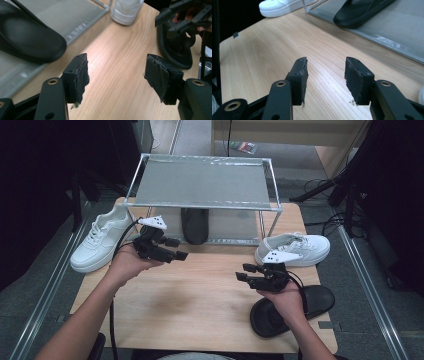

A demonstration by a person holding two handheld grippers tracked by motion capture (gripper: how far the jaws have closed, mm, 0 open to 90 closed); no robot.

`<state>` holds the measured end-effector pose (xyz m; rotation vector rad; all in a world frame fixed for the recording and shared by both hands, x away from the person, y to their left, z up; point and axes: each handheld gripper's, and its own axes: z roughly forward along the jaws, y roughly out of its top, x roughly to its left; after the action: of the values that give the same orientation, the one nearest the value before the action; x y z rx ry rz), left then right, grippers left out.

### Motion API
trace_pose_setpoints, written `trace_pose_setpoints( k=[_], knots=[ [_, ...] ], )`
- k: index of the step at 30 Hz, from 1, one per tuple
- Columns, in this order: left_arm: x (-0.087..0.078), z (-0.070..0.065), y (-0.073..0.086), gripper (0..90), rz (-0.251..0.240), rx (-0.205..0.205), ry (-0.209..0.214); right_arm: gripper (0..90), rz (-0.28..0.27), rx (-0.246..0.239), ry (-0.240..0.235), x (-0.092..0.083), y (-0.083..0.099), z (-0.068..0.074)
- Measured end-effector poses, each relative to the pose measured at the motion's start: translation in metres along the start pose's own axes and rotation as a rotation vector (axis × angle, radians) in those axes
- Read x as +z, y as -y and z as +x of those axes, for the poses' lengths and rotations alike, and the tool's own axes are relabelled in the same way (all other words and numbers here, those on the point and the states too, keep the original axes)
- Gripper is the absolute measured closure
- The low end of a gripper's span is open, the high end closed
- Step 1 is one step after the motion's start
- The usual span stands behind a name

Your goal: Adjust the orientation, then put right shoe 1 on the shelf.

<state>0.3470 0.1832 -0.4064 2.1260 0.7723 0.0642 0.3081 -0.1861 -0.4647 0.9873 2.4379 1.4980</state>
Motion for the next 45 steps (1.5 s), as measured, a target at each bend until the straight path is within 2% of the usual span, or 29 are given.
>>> trace_pose_setpoints(
  k=[2, 10, 13, 15, 17, 20, 23, 26, 31, 40, 45],
  knots=[
    [0.003, -0.004, 0.007, 35.8, -0.001, -0.003, 0.007, 55.7, 0.005, -0.010, 0.005, -0.003, 0.002, 0.000],
    [0.015, -0.018, 0.030, 37.2, 0.002, 0.000, -0.014, 62.0, 0.017, -0.011, 0.007, -0.010, 0.010, 0.001],
    [0.017, -0.019, 0.035, 36.7, 0.003, 0.002, 0.017, 62.4, 0.031, 0.011, 0.019, -0.012, 0.011, -0.001],
    [0.018, -0.020, 0.036, 36.6, 0.001, -0.004, 0.021, 63.2, 0.029, 0.014, 0.022, -0.013, 0.012, -0.002],
    [0.020, -0.020, 0.037, 36.6, 0.006, 0.006, 0.007, 63.8, 0.034, 0.028, 0.029, -0.016, 0.014, -0.004],
    [0.025, -0.020, 0.038, 36.6, 0.013, 0.011, 0.013, 65.7, 0.037, 0.030, 0.043, -0.021, 0.018, -0.005],
    [0.031, -0.021, 0.038, 36.6, 0.026, 0.041, 0.004, 69.4, 0.041, 0.030, 0.056, -0.027, 0.022, -0.005],
    [0.034, -0.021, 0.037, 36.6, 0.016, 0.036, 0.031, 76.0, 0.044, 0.039, 0.075, -0.038, 0.027, -0.005],
    [0.038, -0.022, 0.033, 36.6, 0.014, 0.041, 0.044, 90.0, 0.064, 0.039, 0.105, -0.051, 0.037, -0.004],
    [0.045, -0.023, 0.030, 36.6, 0.025, 0.056, 0.062, 90.0, 0.095, 0.049, 0.144, -0.068, 0.051, -0.009],
    [0.045, -0.025, 0.028, 36.8, 0.011, 0.077, 0.068, 90.0, 0.121, 0.044, 0.158, -0.082, 0.062, -0.009]
  ],
)
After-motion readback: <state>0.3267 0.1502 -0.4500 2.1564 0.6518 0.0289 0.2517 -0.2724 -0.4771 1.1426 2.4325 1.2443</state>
